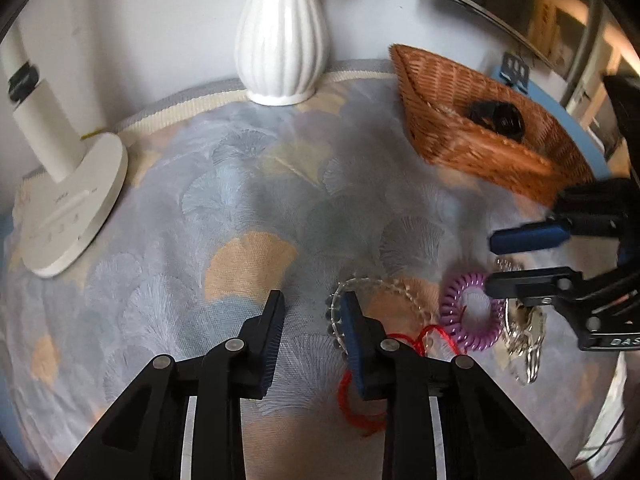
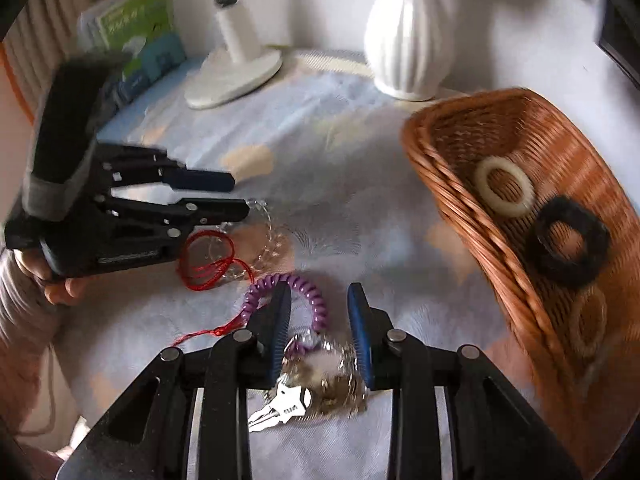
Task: Organize jewelry
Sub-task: 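Grasp a clear beaded bracelet with the left tool while the right tool grasps the purple spiral hair tie, then carry the bracelet and purple hair tie into the basket and open both tools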
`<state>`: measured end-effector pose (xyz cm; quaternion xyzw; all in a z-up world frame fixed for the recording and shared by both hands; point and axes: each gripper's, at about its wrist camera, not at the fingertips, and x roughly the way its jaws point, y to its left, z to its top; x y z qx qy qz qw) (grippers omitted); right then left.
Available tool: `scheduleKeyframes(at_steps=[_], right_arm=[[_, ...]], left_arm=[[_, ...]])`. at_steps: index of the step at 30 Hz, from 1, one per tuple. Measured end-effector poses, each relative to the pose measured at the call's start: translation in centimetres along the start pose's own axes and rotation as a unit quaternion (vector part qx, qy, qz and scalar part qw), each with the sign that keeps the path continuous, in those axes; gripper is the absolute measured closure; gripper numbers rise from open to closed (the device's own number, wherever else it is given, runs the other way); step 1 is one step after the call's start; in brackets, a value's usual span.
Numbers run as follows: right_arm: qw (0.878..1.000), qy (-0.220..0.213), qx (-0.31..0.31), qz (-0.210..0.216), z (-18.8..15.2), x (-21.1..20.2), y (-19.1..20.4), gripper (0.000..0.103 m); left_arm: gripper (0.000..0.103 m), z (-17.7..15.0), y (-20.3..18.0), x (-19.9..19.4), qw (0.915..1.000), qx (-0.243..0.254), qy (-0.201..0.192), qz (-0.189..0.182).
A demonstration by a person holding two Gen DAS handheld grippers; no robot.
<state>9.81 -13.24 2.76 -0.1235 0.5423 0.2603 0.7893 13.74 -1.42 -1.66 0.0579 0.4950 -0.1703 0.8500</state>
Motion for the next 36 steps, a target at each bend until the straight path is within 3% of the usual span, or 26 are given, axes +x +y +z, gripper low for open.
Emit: scheduleKeyframes(at_steps=[5,7,8,9,10,11,16,24,36], right_arm=[[0.996,0.025,-0.066,-0.053,-0.3,1.4,2.4,0.078],[0.995,0.023,-0.074,-0.058,-0.3,1.4,3.1,0.09],[0.995,0.02,-0.076,-0.063,-0.3,1.5,3.3,0.09],[0.995,0.017,-0.078,-0.066,-0.3,1.5,3.5,0.09],[0.995,0.011,-0.075,-0.065,-0.4,1.5,3.5,0.091],[0.996,0.006,-0.068,-0.062,-0.5,1.5,3.3,0.091],[0.996,-0.047,-0.04,-0.063,-1.1,-0.3,2.6,0.091],[0.982,-0.175,0.017,-0.064,-1.1,-6.7,1.3,0.091],[0.976,-0.195,0.049,-0.083,-4.2,-10.7,-0.5,0.091]], left_arm=[[0.074,0.1,-0.8,0.2,0.9998,0.019,-0.001,0.008],[0.074,0.4,-1.2,0.3,0.9996,0.024,-0.001,0.015],[0.074,0.4,-1.5,0.4,0.9995,0.027,-0.002,0.019],[0.082,0.4,-1.8,0.4,0.9993,0.032,-0.003,0.022],[0.096,0.5,-1.9,0.3,0.9994,0.031,-0.004,0.014],[0.096,0.5,-2.0,0.3,0.9997,0.026,-0.006,0.002],[0.096,0.6,-1.8,-0.2,0.9995,0.014,-0.027,0.011],[0.096,1.3,-0.8,-6.2,0.9918,-0.023,-0.124,-0.023],[0.096,2.3,-2.2,-10.2,0.9847,-0.018,-0.156,-0.075]])
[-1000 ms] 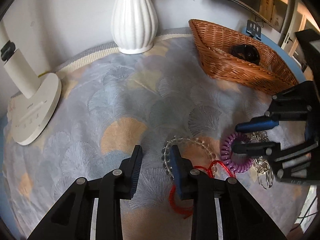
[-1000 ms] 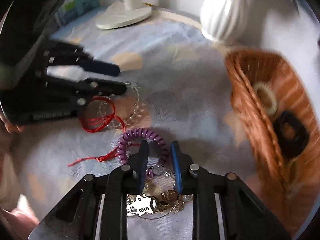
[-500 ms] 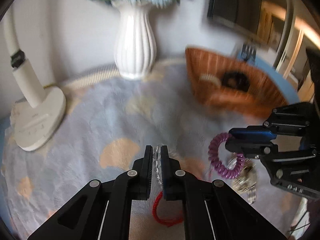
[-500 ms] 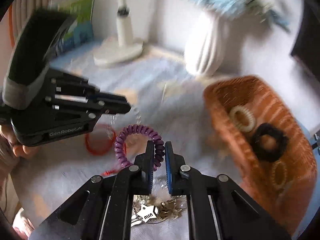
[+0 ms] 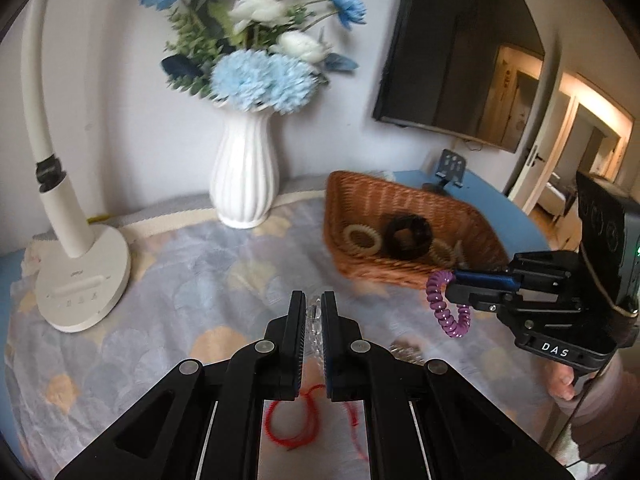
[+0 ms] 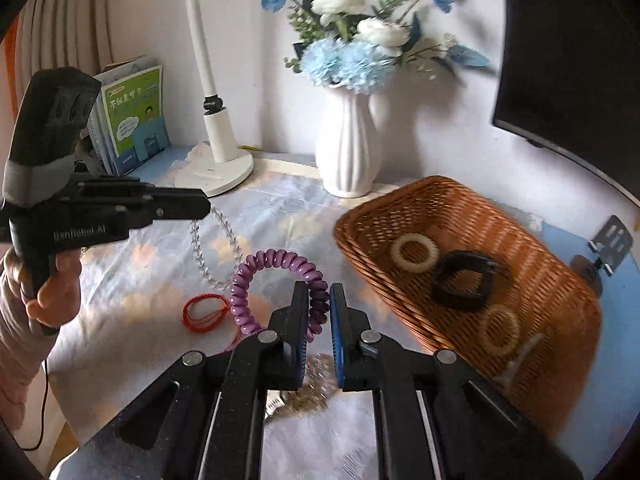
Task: Organize jewelry
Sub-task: 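Carry the bracelet and purple hair tie into the basket and open both tools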
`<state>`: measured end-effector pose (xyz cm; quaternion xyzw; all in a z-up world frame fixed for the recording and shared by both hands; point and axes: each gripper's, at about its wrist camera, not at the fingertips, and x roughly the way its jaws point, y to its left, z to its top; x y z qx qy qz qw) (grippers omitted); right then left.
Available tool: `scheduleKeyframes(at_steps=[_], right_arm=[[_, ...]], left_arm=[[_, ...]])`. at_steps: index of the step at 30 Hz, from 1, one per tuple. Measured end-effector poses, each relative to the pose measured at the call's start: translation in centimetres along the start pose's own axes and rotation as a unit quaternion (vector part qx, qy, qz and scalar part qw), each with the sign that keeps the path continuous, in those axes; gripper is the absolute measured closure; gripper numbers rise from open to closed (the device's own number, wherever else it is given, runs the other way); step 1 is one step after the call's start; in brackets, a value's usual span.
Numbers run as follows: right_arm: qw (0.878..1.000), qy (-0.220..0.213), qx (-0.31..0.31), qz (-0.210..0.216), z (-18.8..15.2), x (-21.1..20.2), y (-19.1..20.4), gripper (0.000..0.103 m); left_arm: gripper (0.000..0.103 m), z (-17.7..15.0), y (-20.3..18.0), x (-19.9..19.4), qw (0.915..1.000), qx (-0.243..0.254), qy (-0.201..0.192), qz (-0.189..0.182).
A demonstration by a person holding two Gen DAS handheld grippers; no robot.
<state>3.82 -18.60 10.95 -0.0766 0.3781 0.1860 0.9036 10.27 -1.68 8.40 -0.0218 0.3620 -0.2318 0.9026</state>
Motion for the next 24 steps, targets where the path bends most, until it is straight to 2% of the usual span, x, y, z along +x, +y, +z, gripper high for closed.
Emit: scheduleKeyframes(at_steps=[5,14,17,19,24], right_arm=[[0.999,-0.009,0.024,-0.03,-0.9,-2.8,-3.0,0.091],[0.987,-0.024,0.117,-0.109,-0.8,-5.3,-12.7,0.091],[0.978,-0.019,0.138,-0.154,-0.9,-4.9,-15.4,0.091],[0.973,-0.01,0.155,-0.168,-1.2,-4.0,-17.1,0.091],[0.968,0.032,0.186,-0.165,-1.3,-0.2,-19.9,0.091]], left_arm=[[0.096,1.7,-2.9,0.2,0.9994,0.033,-0.005,0.01],[0.096,6.8,-8.6,2.9,0.9971,0.073,-0.016,-0.016],[0.096,8.5,-10.6,4.6,0.9963,0.078,-0.017,-0.033],[0.096,9.2,-11.6,6.0,0.996,0.078,-0.014,-0.041],[0.096,9.0,-13.1,9.9,0.9945,0.069,0.015,-0.077]])
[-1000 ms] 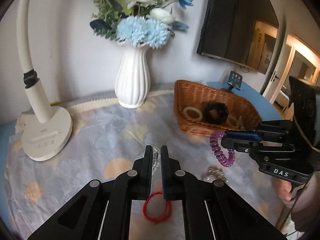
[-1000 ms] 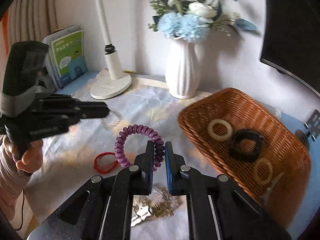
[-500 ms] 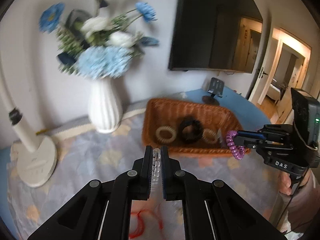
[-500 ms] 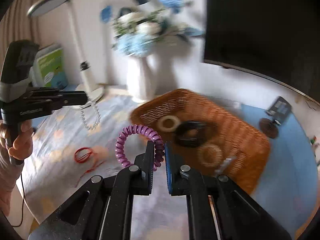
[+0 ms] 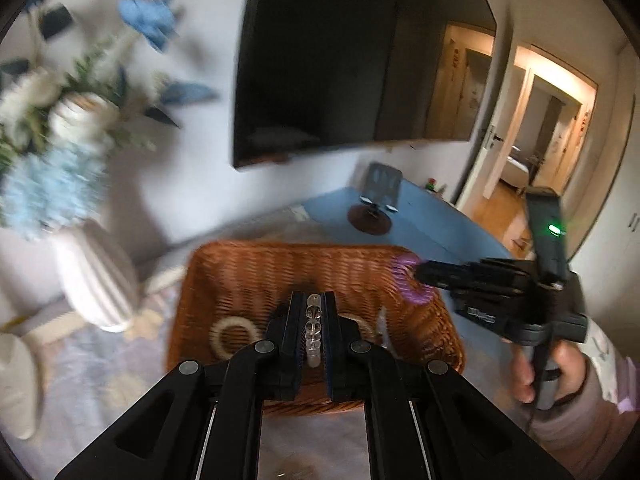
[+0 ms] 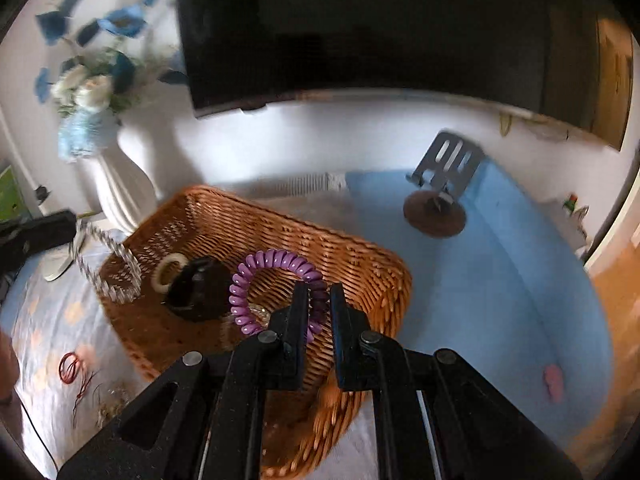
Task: Organize jewelry
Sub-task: 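Carry the bracelet and purple hair tie into the basket and open both tools, then grasp the red string bracelet with the left tool while the right tool grasps the silver keychain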
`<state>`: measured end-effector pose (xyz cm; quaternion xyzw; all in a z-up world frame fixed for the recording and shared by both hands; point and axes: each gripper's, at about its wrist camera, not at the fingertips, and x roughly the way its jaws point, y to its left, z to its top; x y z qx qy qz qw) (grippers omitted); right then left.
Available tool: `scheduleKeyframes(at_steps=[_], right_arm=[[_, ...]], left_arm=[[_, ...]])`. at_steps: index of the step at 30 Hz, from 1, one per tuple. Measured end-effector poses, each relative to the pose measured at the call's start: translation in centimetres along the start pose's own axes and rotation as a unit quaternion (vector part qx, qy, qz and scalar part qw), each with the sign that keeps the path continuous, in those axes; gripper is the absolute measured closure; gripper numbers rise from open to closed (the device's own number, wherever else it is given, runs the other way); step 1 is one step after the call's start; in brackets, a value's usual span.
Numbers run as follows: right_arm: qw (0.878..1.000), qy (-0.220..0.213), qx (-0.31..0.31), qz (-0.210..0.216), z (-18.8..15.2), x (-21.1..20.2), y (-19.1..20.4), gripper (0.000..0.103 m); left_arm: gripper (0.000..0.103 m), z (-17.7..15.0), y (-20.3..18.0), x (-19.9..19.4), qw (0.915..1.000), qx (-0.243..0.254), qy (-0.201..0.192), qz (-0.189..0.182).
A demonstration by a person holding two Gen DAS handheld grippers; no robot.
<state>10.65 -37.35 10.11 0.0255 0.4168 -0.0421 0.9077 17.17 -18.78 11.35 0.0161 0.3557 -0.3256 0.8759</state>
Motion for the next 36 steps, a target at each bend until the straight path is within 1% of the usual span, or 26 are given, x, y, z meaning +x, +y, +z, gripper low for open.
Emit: scheduleKeyframes(at_steps=[2,4,7,11,15,17,20,21,22,23,24,27,30,32,33,34,36], right_arm=[[1.0,0.015,0.0,-0.006,0.3,1.3,0.0,0.091],[1.0,0.026,0.001,-0.007,0.5,2.6,0.3,0.091],[0.999,0.027,-0.002,-0.019,0.4,3.3,0.9,0.091],[0.999,0.039,-0.003,-0.023,-0.1,4.2,1.1,0.091],[0.999,0.038,0.005,-0.016,0.0,4.6,0.7,0.091],[0.999,0.04,0.008,-0.009,0.0,4.7,0.7,0.091],[0.999,0.042,0.016,0.016,0.0,4.8,0.7,0.09],[0.999,0.042,0.019,0.02,0.1,4.8,0.8,0.09],[0.999,0.039,0.022,0.021,0.1,4.6,0.7,0.09],[0.999,0.033,0.023,0.018,0.1,4.4,0.7,0.09],[0.999,0.03,0.022,0.016,0.1,4.1,0.6,0.09],[0.999,0.029,0.026,0.023,0.2,3.5,0.4,0.089],[0.999,0.024,0.03,0.023,0.1,2.5,0.4,0.088],[0.999,0.021,0.03,0.026,0.0,1.5,0.6,0.086],[0.999,0.018,0.031,0.029,0.0,1.1,0.7,0.084],[0.999,0.014,0.033,0.031,-0.1,0.4,0.9,0.081],[0.999,0.004,0.029,0.037,-0.4,-1.1,1.5,0.08]], left_arm=[[0.096,-0.5,-0.6,1.4,0.9997,0.005,0.015,-0.02],[0.095,-1.2,-1.5,2.9,0.9991,0.02,0.029,-0.024],[0.095,-2.0,-2.3,4.4,0.9981,0.028,0.044,-0.033],[0.095,-2.6,-1.9,6.0,0.9978,0.023,0.057,-0.023],[0.095,-3.2,-0.5,7.0,0.9977,0.007,0.066,-0.013],[0.095,-3.4,-0.1,7.2,0.9975,0.002,0.07,-0.012],[0.095,-3.7,0.3,7.1,0.9967,0.0,0.08,-0.007],[0.09,-3.8,0.7,7.3,0.9961,-0.006,0.088,-0.011],[0.084,-3.8,1.0,7.3,0.9952,-0.015,0.096,-0.014],[0.08,-3.9,1.5,7.3,0.9943,-0.024,0.103,-0.014],[0.078,-4.0,1.8,7.1,0.994,-0.03,0.105,-0.013],[0.078,-4.5,2.9,5.5,0.9945,-0.048,0.092,-0.001],[0.077,-4.7,4.1,3.1,0.9943,-0.071,0.079,0.0],[0.07,-4.9,4.8,1.1,0.9941,-0.085,0.068,0.003],[0.062,-5.0,5.1,0.2,0.9941,-0.089,0.061,0.008],[0.059,-5.2,5.5,-1.1,0.9943,-0.093,0.051,0.012],[0.059,-5.5,5.9,-3.1,0.9946,-0.096,0.039,0.013]])
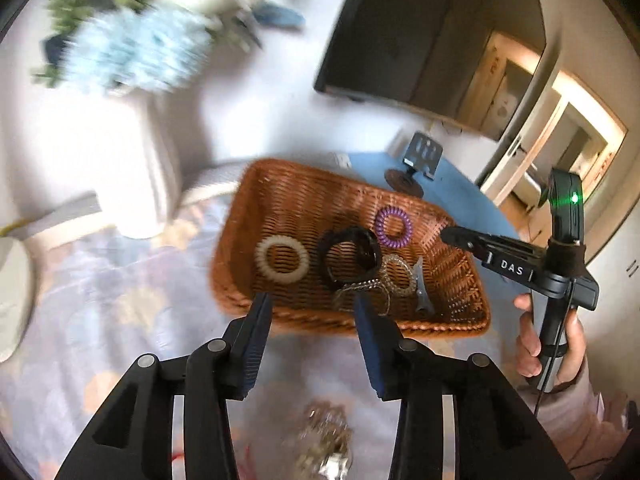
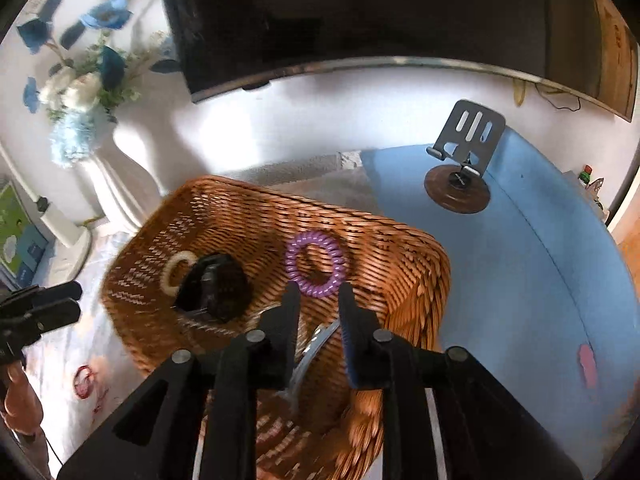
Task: Organize jewelry
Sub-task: 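Grasp the red string bracelet with the left tool while the right tool grasps the silver keychain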
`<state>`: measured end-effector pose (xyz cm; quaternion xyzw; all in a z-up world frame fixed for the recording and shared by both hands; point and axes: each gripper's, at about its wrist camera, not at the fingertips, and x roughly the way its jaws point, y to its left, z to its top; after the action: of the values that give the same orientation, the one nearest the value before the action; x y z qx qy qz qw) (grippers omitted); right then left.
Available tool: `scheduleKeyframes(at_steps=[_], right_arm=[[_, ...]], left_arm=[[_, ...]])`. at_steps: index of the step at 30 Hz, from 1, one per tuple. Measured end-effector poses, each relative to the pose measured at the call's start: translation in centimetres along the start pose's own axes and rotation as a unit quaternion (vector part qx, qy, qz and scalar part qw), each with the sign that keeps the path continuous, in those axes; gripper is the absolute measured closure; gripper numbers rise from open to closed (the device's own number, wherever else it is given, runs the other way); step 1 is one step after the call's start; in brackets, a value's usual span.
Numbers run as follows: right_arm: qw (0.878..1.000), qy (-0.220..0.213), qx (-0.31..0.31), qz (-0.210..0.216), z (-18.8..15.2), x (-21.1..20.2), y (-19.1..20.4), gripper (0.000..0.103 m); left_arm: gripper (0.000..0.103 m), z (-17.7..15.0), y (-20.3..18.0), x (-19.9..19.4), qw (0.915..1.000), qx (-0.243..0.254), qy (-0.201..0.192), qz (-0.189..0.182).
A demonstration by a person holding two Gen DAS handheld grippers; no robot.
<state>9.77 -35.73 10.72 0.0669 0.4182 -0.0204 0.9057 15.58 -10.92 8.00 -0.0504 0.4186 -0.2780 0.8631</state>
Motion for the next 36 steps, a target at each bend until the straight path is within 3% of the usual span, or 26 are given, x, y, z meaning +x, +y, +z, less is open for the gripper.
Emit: scheduleKeyframes(at_steps=[9,15,21,26,30,32,36], right_arm=[[0.997,-0.025,-0.056,0.037,-4.1,-4.8,6.2,0.078],[0.994,0.015,-0.071,0.086,-9.1,-4.5,9.6,0.076],[0.99,0.057,-0.092,0.095,-13.1,-2.8,11.6,0.076],[0.984,0.08,-0.093,0.128,-14.6,-2.1,12.3,0.076],[0.978,0.102,-0.087,0.158,-15.4,-1.6,12.8,0.075],[0.97,0.128,-0.077,0.193,-16.2,-0.6,13.3,0.075],[0.971,0.123,-0.086,0.185,-16.3,-0.4,14.7,0.075]], left_arm=[[0.059,-3.5,1.6,-6.9,0.9995,-0.002,-0.029,0.013],[0.059,-7.8,3.3,-8.7,0.999,0.003,-0.022,0.038],[0.059,-11.5,6.7,-7.8,0.9968,-0.027,0.003,0.076],[0.059,-12.4,9.2,-5.3,0.992,-0.055,0.03,0.11],[0.059,-12.9,9.5,-3.7,0.9893,-0.05,0.043,0.13],[0.059,-13.1,9.3,-2.5,0.9848,-0.04,0.055,0.159],[0.064,-13.4,8.2,-1.8,0.9779,-0.005,0.051,0.203]])
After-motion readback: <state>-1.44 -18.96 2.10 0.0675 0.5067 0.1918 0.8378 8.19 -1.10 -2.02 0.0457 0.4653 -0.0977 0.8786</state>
